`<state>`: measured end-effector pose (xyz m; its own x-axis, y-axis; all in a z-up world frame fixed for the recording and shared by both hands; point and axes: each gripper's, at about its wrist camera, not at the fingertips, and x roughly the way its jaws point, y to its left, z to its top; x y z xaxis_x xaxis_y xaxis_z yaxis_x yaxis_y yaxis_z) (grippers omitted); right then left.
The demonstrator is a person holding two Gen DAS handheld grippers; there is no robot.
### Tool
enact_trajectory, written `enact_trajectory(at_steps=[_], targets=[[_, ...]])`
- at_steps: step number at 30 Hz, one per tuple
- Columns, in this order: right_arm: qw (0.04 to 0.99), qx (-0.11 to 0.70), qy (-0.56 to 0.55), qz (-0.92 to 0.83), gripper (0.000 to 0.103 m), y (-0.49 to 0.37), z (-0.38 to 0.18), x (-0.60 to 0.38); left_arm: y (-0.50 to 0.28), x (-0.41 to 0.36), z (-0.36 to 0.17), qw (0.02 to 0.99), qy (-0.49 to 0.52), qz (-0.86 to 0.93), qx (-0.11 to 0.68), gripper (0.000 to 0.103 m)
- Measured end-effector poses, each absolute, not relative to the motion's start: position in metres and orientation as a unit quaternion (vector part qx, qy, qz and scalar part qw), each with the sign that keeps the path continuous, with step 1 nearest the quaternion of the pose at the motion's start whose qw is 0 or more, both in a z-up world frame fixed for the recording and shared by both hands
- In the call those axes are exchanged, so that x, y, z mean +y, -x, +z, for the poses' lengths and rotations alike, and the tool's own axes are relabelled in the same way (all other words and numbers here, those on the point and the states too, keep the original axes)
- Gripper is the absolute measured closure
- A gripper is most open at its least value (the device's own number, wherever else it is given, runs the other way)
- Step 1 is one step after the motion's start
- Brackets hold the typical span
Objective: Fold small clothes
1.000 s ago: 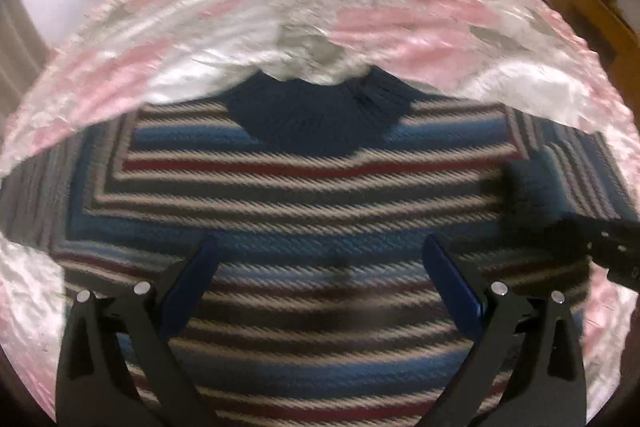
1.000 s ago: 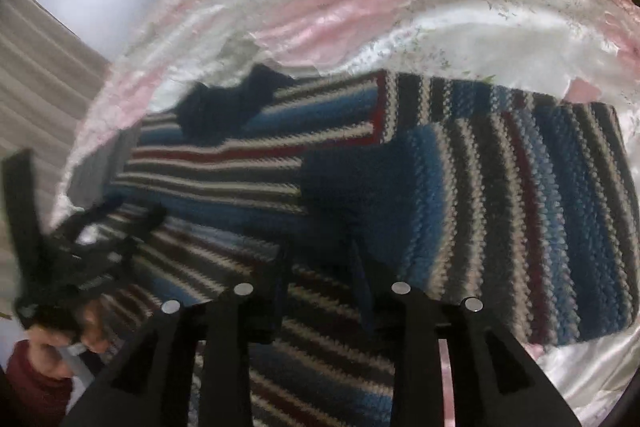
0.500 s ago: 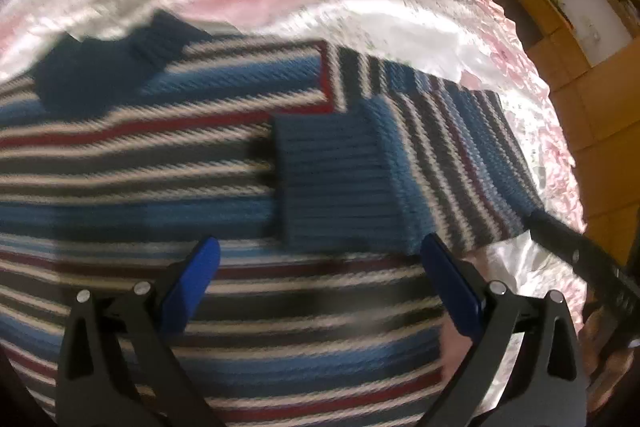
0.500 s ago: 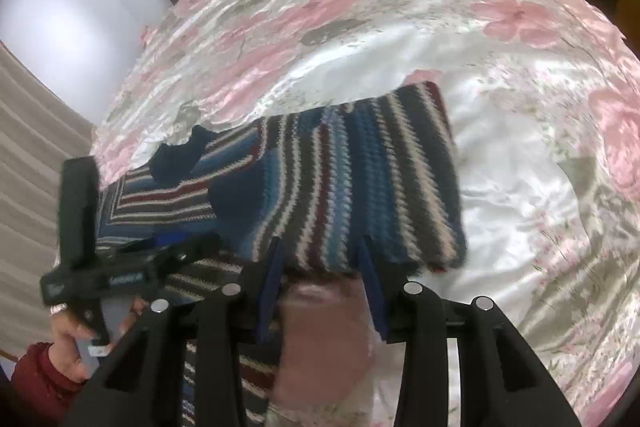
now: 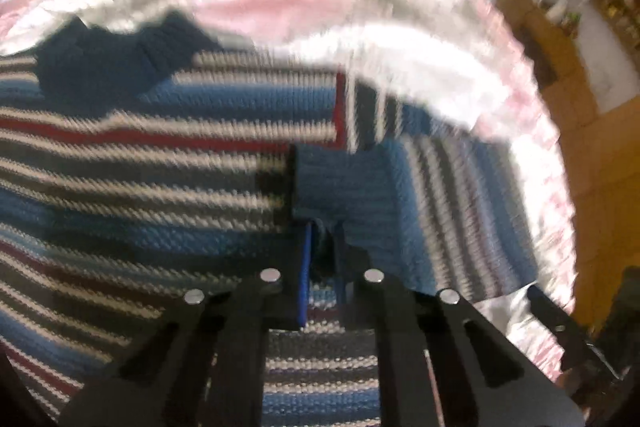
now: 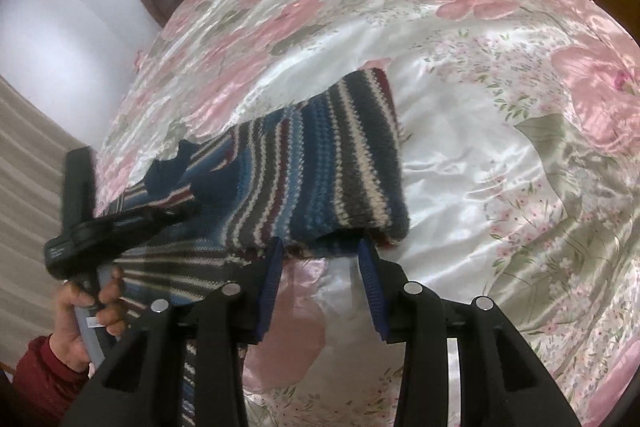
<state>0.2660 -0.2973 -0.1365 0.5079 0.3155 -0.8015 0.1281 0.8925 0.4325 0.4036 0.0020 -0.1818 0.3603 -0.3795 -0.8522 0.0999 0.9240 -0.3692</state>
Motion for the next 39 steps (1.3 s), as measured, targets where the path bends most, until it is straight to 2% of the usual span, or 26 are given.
enact_trajectory(at_steps=[7, 14, 17, 21, 23, 25, 27, 29, 30, 34, 37, 39], targets=[[0.841, 0.487, -0.226, 0.060, 0.063, -0.267, -0.124, -0.290, -0.409, 0.048, -0.146, 0.842, 0.138, -0.133, 0.505, 0.096], [0.833, 0.502, -0.216, 0.084, 0.062, -0.276, -0.126, -0.261, -0.418, 0.162, -0.134, 0.865, 0.118, -0.056, 0.484, 0.096], [0.823, 0.510, -0.228, 0.098, 0.054, -0.289, -0.132, -0.244, -0.424, 0.208, -0.138, 0.869, 0.110, -0.014, 0.482, 0.096], [0.810, 0.530, -0.226, 0.107, 0.034, -0.309, -0.147, -0.219, -0.430, 0.247, -0.157, 0.859, 0.116, 0.002, 0.498, 0.096], [0.799, 0.544, -0.230, 0.112, 0.033, -0.318, -0.156, -0.208, -0.430, 0.252, -0.167, 0.856, 0.113, -0.001, 0.505, 0.096], [0.789, 0.557, -0.237, 0.108, 0.035, -0.327, -0.168, -0.200, -0.428, 0.252, -0.178, 0.851, 0.109, 0.000, 0.513, 0.096], [0.779, 0.572, -0.234, 0.107, 0.059, -0.332, -0.178, -0.193, -0.427, 0.255, -0.187, 0.850, 0.098, 0.002, 0.518, 0.095], [0.776, 0.585, -0.218, 0.092, 0.070, -0.332, -0.187, -0.189, -0.425, 0.260, -0.192, 0.847, 0.087, 0.003, 0.524, 0.093], [0.774, 0.589, -0.215, 0.086, 0.073, -0.330, -0.190, -0.189, -0.424, 0.263, -0.195, 0.846, 0.086, 0.006, 0.526, 0.093], [0.765, 0.602, -0.215, 0.076, 0.072, -0.324, -0.201, -0.191, -0.417, 0.291, -0.190, 0.844, 0.088, 0.054, 0.527, 0.093], [0.775, 0.597, -0.199, 0.062, 0.060, -0.323, -0.186, -0.188, -0.409, 0.295, -0.173, 0.850, 0.090, 0.054, 0.516, 0.094], [0.797, 0.573, -0.182, 0.053, 0.058, -0.322, -0.166, -0.184, -0.406, 0.282, -0.163, 0.857, 0.076, 0.035, 0.509, 0.093]])
